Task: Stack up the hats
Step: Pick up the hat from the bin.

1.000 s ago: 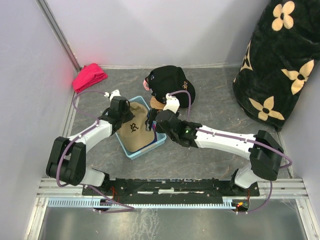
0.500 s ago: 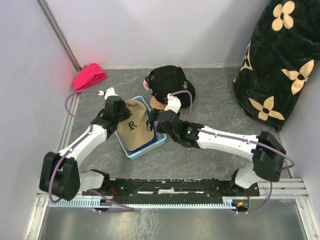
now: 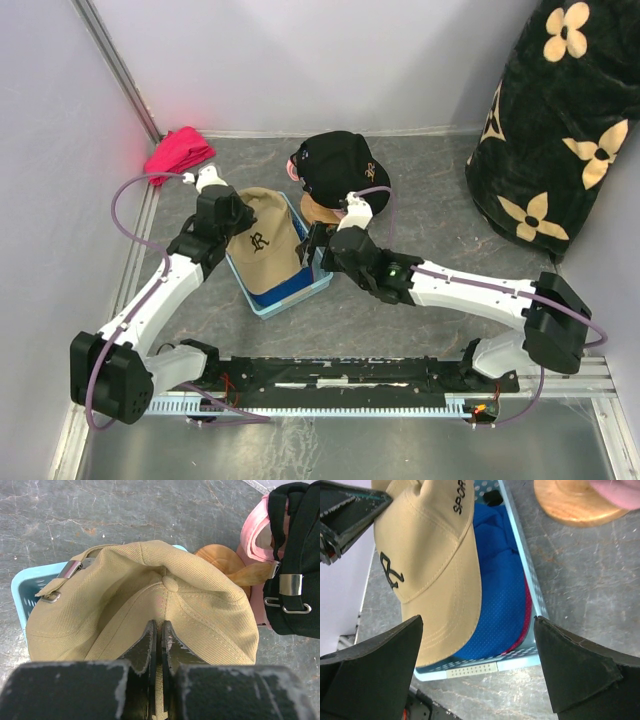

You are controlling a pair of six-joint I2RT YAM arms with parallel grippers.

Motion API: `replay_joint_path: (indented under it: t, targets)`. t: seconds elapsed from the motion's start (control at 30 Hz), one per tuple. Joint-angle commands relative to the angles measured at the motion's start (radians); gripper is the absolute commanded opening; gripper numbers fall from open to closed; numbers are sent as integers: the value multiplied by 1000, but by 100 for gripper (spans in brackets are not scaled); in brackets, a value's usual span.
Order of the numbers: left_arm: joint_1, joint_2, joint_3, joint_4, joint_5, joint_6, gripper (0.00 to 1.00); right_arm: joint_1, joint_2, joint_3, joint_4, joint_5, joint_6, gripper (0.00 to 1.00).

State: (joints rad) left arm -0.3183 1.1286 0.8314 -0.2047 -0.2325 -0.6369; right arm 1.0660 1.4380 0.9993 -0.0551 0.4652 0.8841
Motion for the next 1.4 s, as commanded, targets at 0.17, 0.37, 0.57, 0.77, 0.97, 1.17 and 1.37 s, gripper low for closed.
replay_joint_path:
  t: [0.17, 0.37, 0.57, 0.77, 0.97, 1.17, 1.37]
  targets:
    - [0, -39, 65, 21, 12, -124, 3, 1, -96, -138, 211, -145, 183, 99]
    - [-1, -41, 72, 15, 15, -176, 3, 1, -135, -200, 283, -189, 254, 99]
    - [-1, -42, 69, 16, 18, -218, 3, 8, -108, -210, 349, -231, 301, 99]
    - [-1, -55, 56, 23, -1, -287, 3, 51, -56, -200, 420, -217, 329, 99]
    - [-8, -62, 51, 29, 4, -337, 3, 84, -13, -176, 448, -200, 322, 100]
    - [-25, -88, 33, 28, 6, -356, 3, 84, -5, -166, 479, -200, 296, 94]
    - [-39, -107, 10, 32, 11, -368, 3, 84, 9, -164, 514, -192, 284, 81]
